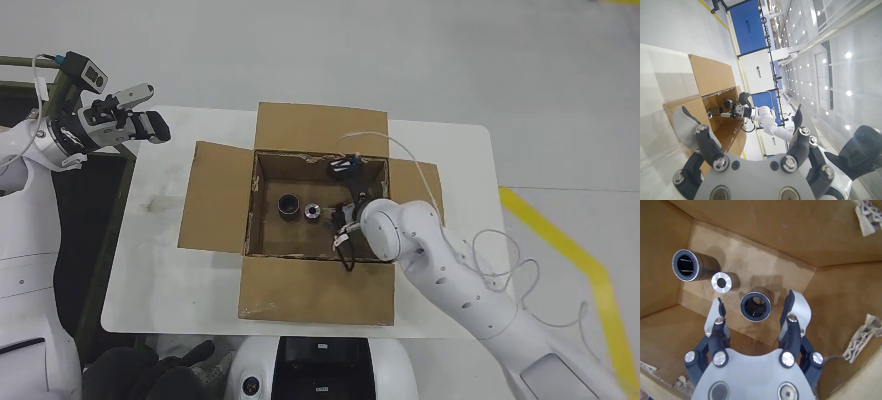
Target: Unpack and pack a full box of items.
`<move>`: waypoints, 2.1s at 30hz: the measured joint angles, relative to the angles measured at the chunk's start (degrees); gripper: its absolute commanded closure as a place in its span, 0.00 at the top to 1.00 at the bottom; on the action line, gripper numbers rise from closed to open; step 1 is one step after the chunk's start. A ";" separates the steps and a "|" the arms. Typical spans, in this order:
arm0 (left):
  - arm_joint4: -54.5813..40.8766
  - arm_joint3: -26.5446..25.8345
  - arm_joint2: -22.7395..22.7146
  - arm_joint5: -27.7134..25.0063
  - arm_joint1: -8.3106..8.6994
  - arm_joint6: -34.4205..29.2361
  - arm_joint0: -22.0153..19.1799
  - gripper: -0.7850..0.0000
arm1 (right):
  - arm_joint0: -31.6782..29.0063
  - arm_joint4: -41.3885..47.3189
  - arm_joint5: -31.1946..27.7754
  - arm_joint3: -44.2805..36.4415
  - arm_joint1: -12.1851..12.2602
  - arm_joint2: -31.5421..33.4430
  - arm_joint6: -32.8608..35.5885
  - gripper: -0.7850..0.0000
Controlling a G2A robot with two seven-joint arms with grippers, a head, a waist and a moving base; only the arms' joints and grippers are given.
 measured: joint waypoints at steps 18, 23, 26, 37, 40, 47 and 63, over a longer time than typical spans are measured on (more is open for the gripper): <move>0.00 0.00 0.00 0.00 0.00 0.00 0.00 1.00 | 0.89 0.41 0.51 6.25 -2.11 -0.28 0.63 0.87; 0.00 0.00 0.00 0.00 0.00 0.00 0.00 1.00 | 1.70 0.18 0.50 8.28 -2.79 -0.79 1.30 0.89; 0.00 0.00 0.00 0.00 0.00 0.00 0.00 1.00 | 2.14 -0.26 0.65 9.04 -3.22 -1.25 1.83 0.87; 0.00 0.00 0.00 0.00 0.00 0.00 0.00 1.00 | 3.43 -0.22 0.63 12.12 -4.90 -2.37 2.84 0.00; 0.00 0.00 0.00 0.00 0.00 0.00 0.00 1.00 | 3.09 -0.30 0.40 11.52 -5.04 -2.20 3.39 0.00; 0.00 0.00 0.00 0.00 0.00 0.00 0.00 1.00 | 1.09 -3.72 0.87 5.96 -4.57 -0.65 4.30 0.00; 0.00 0.00 0.00 0.00 0.00 0.00 0.00 1.00 | -4.66 -7.59 -1.74 -10.02 -3.49 4.58 5.50 0.00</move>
